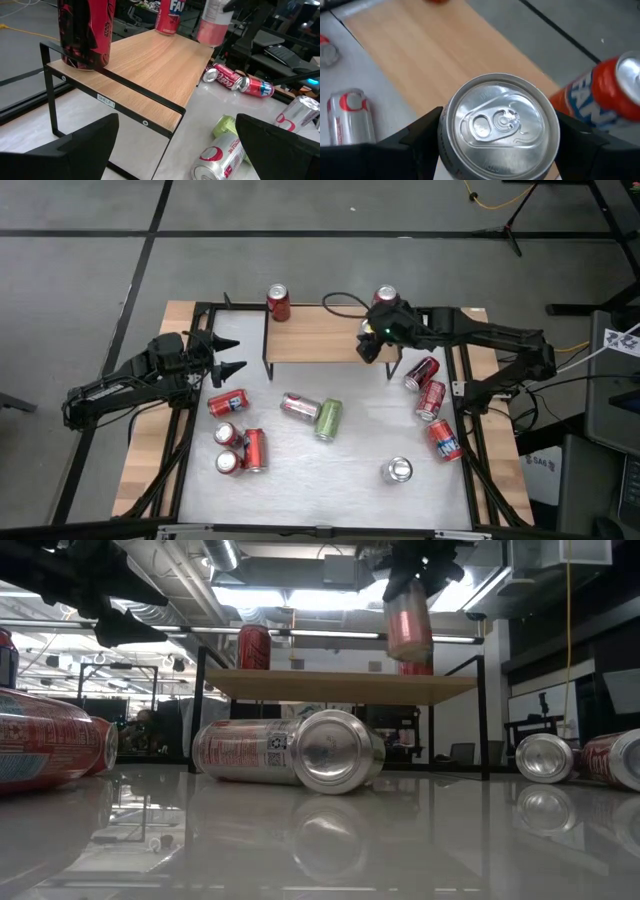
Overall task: Place canned beverage on shelf
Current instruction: Put the orange white soda can on the shelf
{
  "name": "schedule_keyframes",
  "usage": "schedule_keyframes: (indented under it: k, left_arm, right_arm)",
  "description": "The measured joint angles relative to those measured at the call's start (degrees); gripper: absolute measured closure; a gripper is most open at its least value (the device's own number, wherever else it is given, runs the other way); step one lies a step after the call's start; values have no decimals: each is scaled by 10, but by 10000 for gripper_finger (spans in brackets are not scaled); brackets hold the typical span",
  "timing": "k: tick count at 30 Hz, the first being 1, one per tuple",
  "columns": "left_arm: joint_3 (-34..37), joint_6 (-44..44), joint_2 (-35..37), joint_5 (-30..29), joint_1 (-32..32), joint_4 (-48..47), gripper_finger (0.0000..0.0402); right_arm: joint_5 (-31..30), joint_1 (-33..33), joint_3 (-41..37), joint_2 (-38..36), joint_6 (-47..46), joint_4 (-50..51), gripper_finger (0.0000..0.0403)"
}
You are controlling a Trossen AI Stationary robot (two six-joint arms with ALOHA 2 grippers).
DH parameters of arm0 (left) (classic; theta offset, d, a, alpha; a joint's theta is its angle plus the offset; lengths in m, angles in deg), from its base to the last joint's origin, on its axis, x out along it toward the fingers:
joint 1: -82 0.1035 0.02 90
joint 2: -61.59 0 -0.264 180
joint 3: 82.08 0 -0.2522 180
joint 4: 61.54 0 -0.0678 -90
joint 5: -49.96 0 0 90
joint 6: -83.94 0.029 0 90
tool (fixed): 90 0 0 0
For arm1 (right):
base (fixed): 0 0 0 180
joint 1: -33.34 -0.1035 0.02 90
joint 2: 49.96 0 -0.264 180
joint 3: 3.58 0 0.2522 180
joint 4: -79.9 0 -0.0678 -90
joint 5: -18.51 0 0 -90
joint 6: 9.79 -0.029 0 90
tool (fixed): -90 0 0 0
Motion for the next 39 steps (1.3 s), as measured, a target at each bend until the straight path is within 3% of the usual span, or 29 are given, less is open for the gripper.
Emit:
schedule_keyframes:
  k: [11, 18, 34, 39]
  left_arm:
    - [0, 0, 0, 0, 0, 0, 5]
    - [0, 0, 0, 0, 0, 0, 5]
    - [0, 0, 0, 0, 0, 0, 5]
    - [0, 0, 0, 0, 0, 0, 5]
  right_arm:
    - [-54, -22, 0, -2, -101, 79, 113]
    - [-125, -29, 0, -2, -158, 116, 113]
    - [-133, -33, -50, -3, -198, 95, 113]
    - [-161, -32, -50, -2, -198, 93, 113]
